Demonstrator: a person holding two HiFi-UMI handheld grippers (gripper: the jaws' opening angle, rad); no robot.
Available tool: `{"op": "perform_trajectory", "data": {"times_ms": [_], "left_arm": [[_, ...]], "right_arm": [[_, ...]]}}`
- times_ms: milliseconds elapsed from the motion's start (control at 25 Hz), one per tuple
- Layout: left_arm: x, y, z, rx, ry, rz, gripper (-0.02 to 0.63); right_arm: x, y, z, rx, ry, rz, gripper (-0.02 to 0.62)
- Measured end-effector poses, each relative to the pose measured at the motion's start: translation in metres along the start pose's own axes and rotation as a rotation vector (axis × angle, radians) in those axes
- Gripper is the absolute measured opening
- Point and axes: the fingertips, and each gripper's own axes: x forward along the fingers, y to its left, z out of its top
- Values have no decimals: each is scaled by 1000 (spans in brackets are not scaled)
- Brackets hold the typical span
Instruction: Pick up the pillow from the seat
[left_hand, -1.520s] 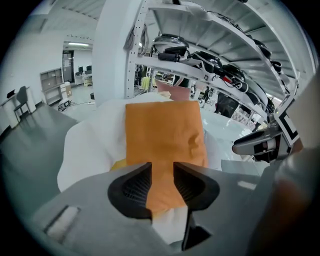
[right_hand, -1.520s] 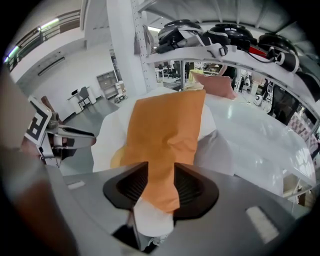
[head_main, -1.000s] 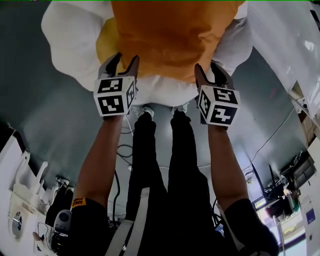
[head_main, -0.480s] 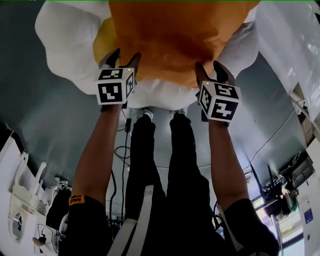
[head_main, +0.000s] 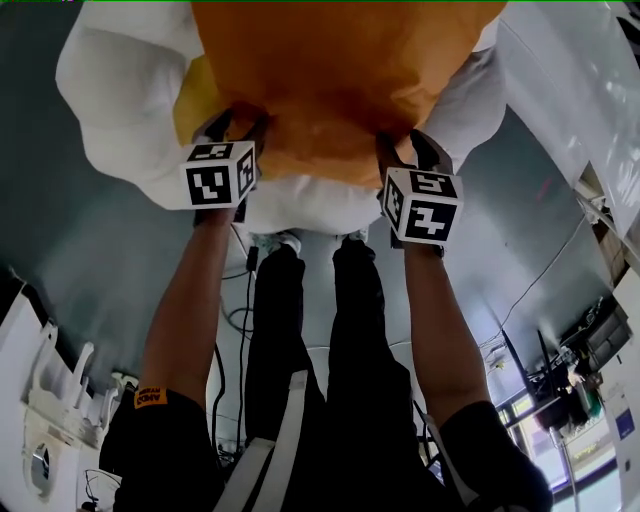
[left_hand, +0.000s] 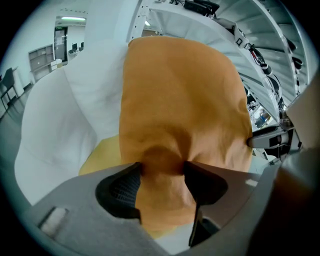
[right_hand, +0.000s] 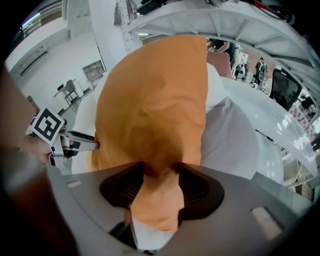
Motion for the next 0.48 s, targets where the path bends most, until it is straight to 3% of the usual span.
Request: {"op": "perform_trajectory", "data": {"times_ms": [280,480], "left_arm": [[9,0,-3,-1,-3,-45,253],[15,-11,-6,-23,-9,-56,148]], "right_arm": [[9,5,-3,-11,-4,-3,180],[14,3,-7,-23,-8,-4,123]]}}
